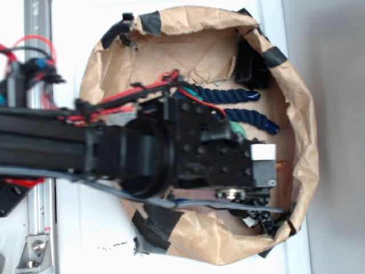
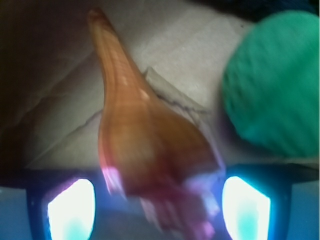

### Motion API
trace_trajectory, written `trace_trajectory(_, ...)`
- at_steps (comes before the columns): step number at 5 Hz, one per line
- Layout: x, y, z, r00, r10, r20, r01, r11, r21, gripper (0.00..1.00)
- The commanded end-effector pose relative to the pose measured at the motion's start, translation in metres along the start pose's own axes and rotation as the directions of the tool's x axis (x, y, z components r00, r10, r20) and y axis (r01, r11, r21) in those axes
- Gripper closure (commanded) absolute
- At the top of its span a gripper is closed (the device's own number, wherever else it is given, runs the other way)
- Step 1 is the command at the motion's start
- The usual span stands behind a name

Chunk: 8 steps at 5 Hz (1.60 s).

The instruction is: Grab the shell.

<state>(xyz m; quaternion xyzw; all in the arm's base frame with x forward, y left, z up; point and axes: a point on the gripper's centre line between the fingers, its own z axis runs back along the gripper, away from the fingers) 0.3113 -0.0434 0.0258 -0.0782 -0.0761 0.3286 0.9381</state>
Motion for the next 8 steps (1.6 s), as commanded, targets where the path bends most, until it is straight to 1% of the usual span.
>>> trace_trajectory(1,0.023,-0.006,0.015,0.993,-0.098,0.071,0.098,0.995,0.009,0.53)
trace_trajectory(2,0.032,0.002,0.027,0.993,-0.094,0.077,0.094,0.996,0.013,1.0)
trace_trajectory(3,0.029,0.02,0.056,0.987,-0.153,0.052,0.152,0.988,0.037,1.0)
trace_trajectory(4,0.027,0.047,0.105,0.965,-0.26,0.016,0.26,0.965,0.018,1.0)
trace_trajectory(5,0.026,0.066,0.143,0.924,-0.383,0.013,0.379,0.918,0.12,1.0)
trace_trajectory(6,0.023,0.065,0.158,0.888,-0.459,-0.014,0.456,0.878,0.143,1.0)
trace_trajectory(7,0.017,0.062,0.164,0.882,-0.471,-0.008,0.466,0.871,0.156,1.0)
trace_trajectory(8,0.014,0.062,0.16,0.88,-0.474,-0.01,0.469,0.866,0.173,1.0)
